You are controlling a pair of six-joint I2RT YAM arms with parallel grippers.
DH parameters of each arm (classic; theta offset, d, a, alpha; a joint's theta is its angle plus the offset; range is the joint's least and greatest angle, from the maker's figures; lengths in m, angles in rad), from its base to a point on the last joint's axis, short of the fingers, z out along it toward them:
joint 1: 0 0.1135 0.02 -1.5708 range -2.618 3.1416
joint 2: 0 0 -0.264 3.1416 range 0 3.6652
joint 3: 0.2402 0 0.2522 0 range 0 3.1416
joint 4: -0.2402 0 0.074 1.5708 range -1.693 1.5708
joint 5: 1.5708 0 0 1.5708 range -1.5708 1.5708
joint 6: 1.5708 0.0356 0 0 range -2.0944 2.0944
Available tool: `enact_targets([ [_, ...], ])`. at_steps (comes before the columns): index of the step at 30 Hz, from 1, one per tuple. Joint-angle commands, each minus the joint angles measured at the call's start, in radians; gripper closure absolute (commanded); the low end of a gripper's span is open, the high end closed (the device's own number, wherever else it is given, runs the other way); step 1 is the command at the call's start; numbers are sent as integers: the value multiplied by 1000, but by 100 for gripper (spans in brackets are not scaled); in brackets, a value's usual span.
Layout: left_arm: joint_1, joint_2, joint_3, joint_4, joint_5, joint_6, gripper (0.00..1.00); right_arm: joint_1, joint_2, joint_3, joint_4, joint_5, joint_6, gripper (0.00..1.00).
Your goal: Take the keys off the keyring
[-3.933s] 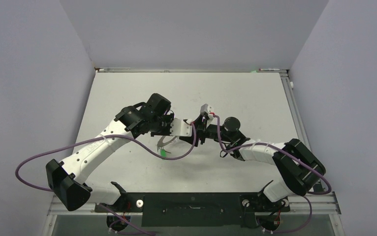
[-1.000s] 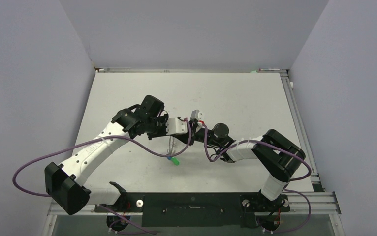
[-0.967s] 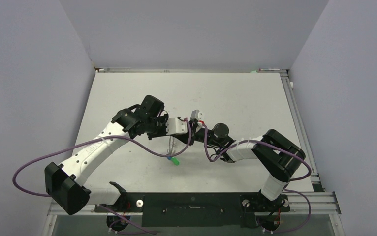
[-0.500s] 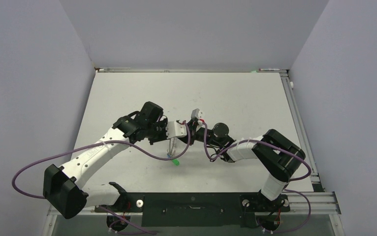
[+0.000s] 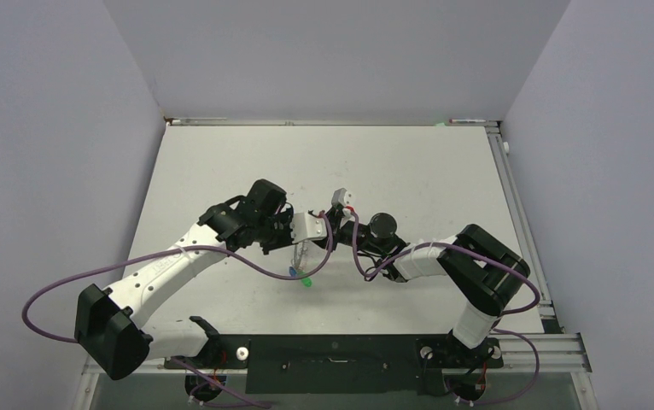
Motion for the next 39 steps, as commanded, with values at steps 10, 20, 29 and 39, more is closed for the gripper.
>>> enact_targets([
  [10, -23, -71, 96, 11, -26, 13, 100, 3, -30, 25, -4, 51, -65, 95],
  [20, -81, -89, 89, 99, -123, 266, 100, 14, -17, 70, -47, -30, -22, 95],
  [29, -80, -151, 12, 209, -156, 447, 100, -35, -46, 91, -59, -112, 30, 59],
  [39, -77, -281, -168, 369, -102, 644, 100, -145, -107, 129, -64, -258, 88, 31],
])
